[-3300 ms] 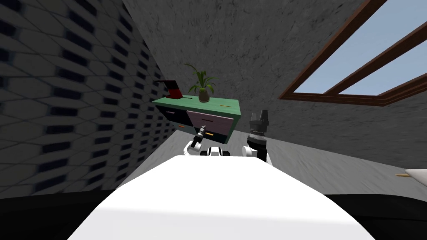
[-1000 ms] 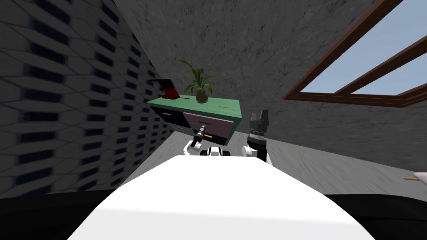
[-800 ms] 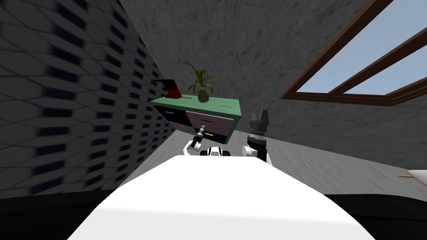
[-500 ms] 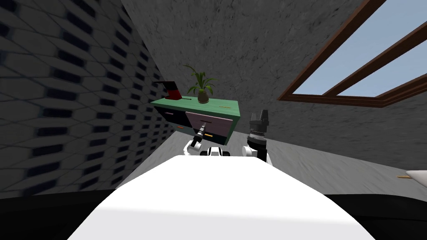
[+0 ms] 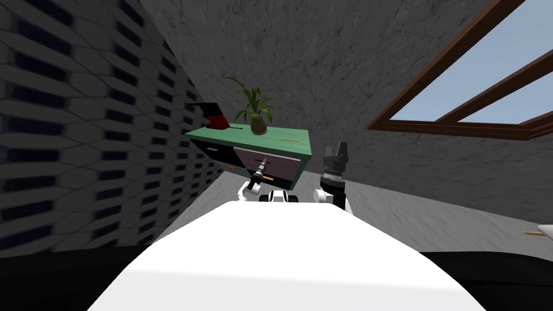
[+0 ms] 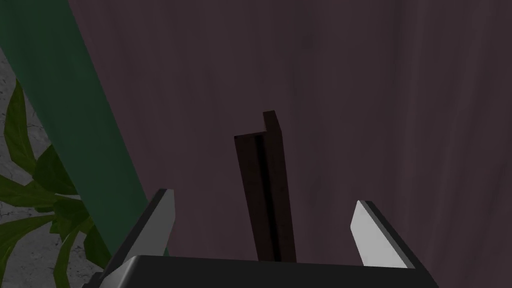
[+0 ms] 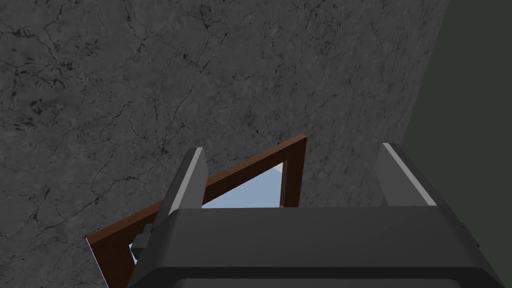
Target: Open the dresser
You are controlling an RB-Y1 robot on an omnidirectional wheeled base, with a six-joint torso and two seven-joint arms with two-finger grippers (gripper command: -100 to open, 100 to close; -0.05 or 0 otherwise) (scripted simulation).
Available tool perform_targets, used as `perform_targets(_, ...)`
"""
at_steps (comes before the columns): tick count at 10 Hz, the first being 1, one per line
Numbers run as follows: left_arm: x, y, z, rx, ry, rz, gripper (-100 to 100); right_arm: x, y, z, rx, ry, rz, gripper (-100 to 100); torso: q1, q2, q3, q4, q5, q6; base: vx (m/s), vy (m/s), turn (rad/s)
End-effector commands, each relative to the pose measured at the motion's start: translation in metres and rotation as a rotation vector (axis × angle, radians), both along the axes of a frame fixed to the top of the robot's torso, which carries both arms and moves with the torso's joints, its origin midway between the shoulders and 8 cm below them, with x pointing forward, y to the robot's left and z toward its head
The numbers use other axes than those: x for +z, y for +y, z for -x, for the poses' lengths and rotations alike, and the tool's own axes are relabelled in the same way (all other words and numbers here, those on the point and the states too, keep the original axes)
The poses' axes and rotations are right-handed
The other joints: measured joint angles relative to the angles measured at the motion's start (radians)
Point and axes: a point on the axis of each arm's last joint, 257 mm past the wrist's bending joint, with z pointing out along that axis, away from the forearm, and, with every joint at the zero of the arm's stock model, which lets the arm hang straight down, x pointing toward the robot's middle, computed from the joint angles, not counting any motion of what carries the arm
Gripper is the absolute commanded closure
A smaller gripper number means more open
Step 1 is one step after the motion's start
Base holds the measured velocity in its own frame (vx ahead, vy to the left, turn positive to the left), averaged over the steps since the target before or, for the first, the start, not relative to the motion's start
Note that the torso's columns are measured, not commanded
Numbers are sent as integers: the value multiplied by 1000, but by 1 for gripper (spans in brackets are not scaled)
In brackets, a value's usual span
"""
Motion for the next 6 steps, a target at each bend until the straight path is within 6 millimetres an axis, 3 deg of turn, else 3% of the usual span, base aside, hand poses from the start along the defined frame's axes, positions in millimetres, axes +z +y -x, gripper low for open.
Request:
perform_targets(1,1,-1,3,-5,2,-2,100,0,0,0,0,0,0,0,-1,-3,-2,-1,0,0,-116,18,31)
perform_targets(4,3,-3,6,-10,4,-4,100,0,0,0,0,0,0,0,-2,3,2,2,-1,-2,-182,57,18)
perform_targets(6,-4,-2,12,-12,21,-6,100,0,0,0,0,0,0,0,-6,-9,-5,2,-3,1,-113,25,25)
